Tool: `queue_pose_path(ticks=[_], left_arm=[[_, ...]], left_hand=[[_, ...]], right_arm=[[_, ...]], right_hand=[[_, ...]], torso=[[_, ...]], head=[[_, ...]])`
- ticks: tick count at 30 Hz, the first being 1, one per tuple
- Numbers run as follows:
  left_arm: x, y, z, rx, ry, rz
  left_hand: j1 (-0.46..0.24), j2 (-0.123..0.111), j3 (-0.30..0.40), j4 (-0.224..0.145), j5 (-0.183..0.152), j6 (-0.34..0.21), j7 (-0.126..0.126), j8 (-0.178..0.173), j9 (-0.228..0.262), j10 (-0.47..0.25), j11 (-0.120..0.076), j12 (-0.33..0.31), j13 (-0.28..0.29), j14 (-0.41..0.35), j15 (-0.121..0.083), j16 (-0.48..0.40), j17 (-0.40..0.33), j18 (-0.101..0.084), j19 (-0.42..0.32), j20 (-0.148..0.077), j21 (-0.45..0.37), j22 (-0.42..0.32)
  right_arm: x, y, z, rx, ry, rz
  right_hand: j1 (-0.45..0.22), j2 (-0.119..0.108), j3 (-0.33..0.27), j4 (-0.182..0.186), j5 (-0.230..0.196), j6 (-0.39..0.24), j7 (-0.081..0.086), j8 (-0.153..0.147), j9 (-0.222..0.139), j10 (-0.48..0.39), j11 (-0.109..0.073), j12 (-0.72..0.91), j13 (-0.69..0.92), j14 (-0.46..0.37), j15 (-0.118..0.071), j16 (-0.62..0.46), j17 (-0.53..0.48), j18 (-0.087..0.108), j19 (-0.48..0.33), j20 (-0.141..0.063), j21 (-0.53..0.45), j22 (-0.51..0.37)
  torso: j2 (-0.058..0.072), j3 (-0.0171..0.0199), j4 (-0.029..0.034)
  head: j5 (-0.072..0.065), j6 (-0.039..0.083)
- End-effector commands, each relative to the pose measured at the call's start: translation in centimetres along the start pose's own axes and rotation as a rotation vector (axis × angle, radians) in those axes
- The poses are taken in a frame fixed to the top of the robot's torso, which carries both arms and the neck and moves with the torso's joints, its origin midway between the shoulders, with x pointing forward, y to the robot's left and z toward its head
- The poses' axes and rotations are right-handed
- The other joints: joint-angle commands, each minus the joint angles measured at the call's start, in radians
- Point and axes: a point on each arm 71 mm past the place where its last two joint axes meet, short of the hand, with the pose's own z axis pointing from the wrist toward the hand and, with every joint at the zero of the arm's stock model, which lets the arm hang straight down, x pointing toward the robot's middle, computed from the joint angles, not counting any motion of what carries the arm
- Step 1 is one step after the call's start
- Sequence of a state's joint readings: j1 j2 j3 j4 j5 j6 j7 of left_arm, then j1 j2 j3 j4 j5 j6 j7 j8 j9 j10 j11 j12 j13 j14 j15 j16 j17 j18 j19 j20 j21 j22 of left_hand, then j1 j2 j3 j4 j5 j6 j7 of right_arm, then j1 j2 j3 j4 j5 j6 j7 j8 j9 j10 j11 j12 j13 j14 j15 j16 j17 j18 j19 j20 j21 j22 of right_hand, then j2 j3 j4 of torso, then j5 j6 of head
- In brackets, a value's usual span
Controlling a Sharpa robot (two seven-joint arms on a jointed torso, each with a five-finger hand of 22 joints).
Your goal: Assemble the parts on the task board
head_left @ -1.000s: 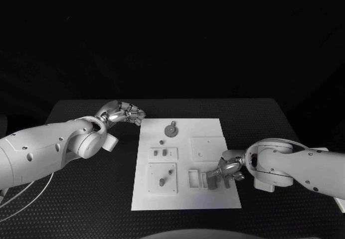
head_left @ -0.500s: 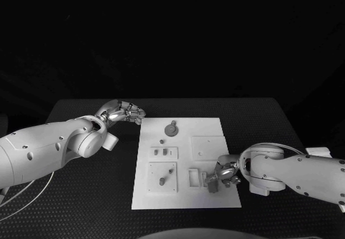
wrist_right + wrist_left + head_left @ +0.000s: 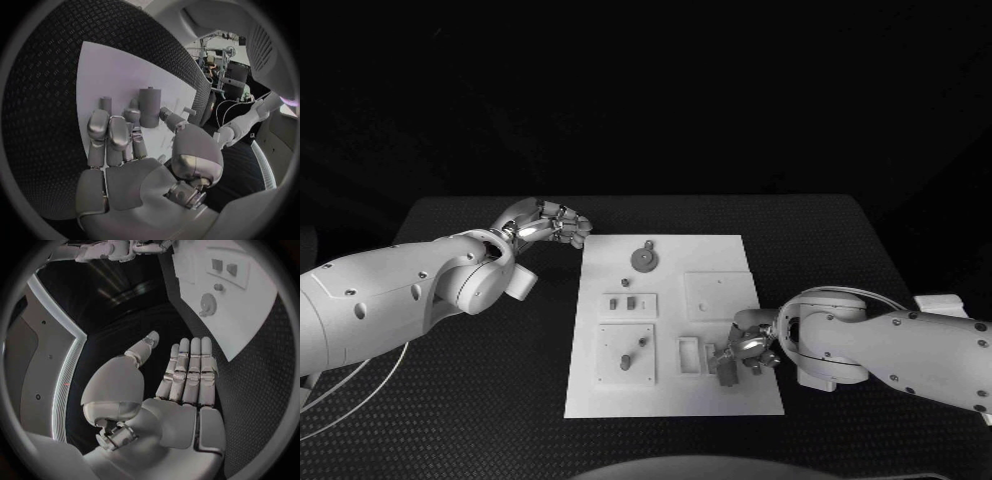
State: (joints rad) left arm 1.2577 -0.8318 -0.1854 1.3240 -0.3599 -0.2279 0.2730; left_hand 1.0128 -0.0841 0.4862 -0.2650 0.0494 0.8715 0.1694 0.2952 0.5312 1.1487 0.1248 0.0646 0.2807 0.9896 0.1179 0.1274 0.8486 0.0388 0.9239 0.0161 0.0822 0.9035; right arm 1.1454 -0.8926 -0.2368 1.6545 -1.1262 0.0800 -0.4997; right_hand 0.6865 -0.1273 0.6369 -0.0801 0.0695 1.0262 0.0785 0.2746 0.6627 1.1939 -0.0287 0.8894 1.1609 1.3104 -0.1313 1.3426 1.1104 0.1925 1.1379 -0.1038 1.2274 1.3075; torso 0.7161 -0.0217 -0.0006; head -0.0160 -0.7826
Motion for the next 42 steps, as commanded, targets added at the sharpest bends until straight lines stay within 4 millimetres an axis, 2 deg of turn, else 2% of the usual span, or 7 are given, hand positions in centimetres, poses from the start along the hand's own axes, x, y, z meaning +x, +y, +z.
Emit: queue_pose_path(ticks=[1, 3, 7, 13, 23, 32, 42], left_arm=[[0.1, -0.1, 0.0, 0.01, 0.004, -0.008], [0.1, -0.1, 0.0, 0.009, 0.004, -0.008], [0.1, -0.1, 0.0, 0.007, 0.005, -0.008], [0.2, -0.1, 0.1, 0.006, 0.006, -0.008], [0.2, -0.1, 0.1, 0.005, 0.005, -0.008], [0.5, -0.1, 0.3, 0.006, 0.004, -0.007], [0.3, -0.1, 0.2, 0.006, -0.004, -0.005]], left_hand=[[-0.008, 0.0, 0.0, 0.006, 0.001, 0.004, 0.003, -0.004, -0.001, 0.001, 0.004, 0.006, -0.001, 0.003, 0.004, 0.0, -0.002, 0.011, 0.0, 0.007, -0.004, -0.001], [-0.008, 0.0, 0.0, 0.006, 0.001, 0.004, 0.003, -0.004, -0.001, 0.001, 0.004, 0.006, -0.001, 0.003, 0.004, 0.0, -0.002, 0.011, 0.0, 0.007, -0.004, -0.001], [-0.008, 0.0, 0.0, 0.006, 0.001, 0.004, 0.003, -0.004, -0.001, 0.001, 0.004, 0.006, -0.001, 0.003, 0.004, 0.0, -0.002, 0.011, 0.0, 0.007, -0.004, -0.001], [-0.009, 0.0, 0.0, 0.007, 0.001, 0.004, 0.003, -0.004, -0.001, 0.001, 0.004, 0.006, -0.002, 0.003, 0.005, -0.001, -0.002, 0.011, 0.0, 0.007, -0.004, -0.001], [-0.009, -0.001, 0.0, 0.007, 0.001, 0.004, 0.003, -0.004, -0.001, 0.001, 0.004, 0.005, -0.003, 0.001, 0.005, -0.001, -0.003, 0.011, -0.001, 0.007, -0.005, -0.002], [-0.008, -0.003, 0.001, 0.007, 0.001, 0.003, 0.003, -0.004, -0.002, -0.001, 0.005, 0.004, -0.005, -0.001, 0.006, -0.003, -0.004, 0.011, -0.003, 0.008, -0.006, -0.002], [-0.008, -0.003, 0.001, 0.007, 0.001, 0.002, 0.003, -0.005, -0.002, -0.002, 0.005, 0.004, -0.006, -0.002, 0.006, -0.003, -0.004, 0.01, -0.005, 0.008, -0.007, -0.002]], right_arm=[[1.0, -0.5, 0.3, 0.022, 0.007, -0.016], [1.0, -0.5, 0.1, 0.015, -0.002, 0.006], [0.9, -0.4, -0.4, -0.002, -0.01, 0.023], [-0.9, 0.3, -1.5, -0.029, -0.043, 0.055], [-5.0, 1.7, -4.1, -0.076, -0.114, 0.06], [-5.4, 2.8, -2.3, -0.083, -0.039, 0.109], [-3.1, 3.7, -0.2, -0.083, 0.042, 0.128]], right_hand=[[0.008, 0.053, -0.001, -0.051, -0.003, 0.008, 0.004, -0.014, 0.001, 0.005, -0.003, 0.007, 0.001, 0.003, -0.005, 0.0, 0.004, 0.069, -0.024, -0.012, 0.007, 0.019], [-0.007, 0.077, -0.001, -0.091, -0.003, 0.015, 0.001, -0.015, 0.001, 0.007, -0.002, 0.007, 0.0, 0.004, -0.006, -0.003, 0.005, 0.069, -0.024, -0.009, 0.008, 0.018], [-0.015, 0.099, 0.006, -0.123, -0.002, 0.022, 0.001, -0.015, 0.002, 0.008, -0.004, 0.004, -0.003, 0.0, -0.006, -0.011, -0.004, 0.069, -0.025, -0.006, 0.007, 0.016], [-0.025, 0.128, 0.013, -0.171, -0.002, 0.037, -0.003, -0.013, 0.004, 0.013, -0.007, 0.002, -0.007, 0.003, -0.008, -0.014, -0.003, 0.069, -0.023, 0.0, 0.007, 0.015], [-0.043, 0.114, 0.013, -0.175, -0.002, 0.046, -0.005, -0.011, 0.005, 0.017, -0.009, 0.002, -0.008, 0.009, -0.01, -0.01, 0.006, 0.069, -0.02, 0.002, 0.007, 0.015], [-0.057, 0.106, 0.016, -0.169, -0.002, 0.052, -0.008, -0.011, 0.006, 0.021, -0.011, 0.002, -0.009, 0.012, -0.012, -0.009, 0.008, 0.069, -0.018, 0.004, 0.007, 0.015], [-0.067, 0.1, 0.019, -0.163, -0.002, 0.053, -0.008, -0.012, 0.005, 0.021, -0.011, 0.001, -0.01, 0.01, -0.012, -0.011, 0.006, 0.069, -0.019, 0.005, 0.006, 0.014]], torso=[[0.0, -0.0011, -0.0003], [-0.001, -0.0012, -0.0004], [-0.001, -0.0012, -0.0002], [0.0, -0.0007, 0.0004], [-0.001, -0.0015, -0.0004], [0.0, -0.0012, 0.0011], [0.0, 0.0, -0.0005]], head=[[0.0, -0.001], [0.0, -0.001], [0.0, 0.0], [-0.002, 0.003], [0.002, 0.004], [0.005, 0.001], [0.01, -0.001]])
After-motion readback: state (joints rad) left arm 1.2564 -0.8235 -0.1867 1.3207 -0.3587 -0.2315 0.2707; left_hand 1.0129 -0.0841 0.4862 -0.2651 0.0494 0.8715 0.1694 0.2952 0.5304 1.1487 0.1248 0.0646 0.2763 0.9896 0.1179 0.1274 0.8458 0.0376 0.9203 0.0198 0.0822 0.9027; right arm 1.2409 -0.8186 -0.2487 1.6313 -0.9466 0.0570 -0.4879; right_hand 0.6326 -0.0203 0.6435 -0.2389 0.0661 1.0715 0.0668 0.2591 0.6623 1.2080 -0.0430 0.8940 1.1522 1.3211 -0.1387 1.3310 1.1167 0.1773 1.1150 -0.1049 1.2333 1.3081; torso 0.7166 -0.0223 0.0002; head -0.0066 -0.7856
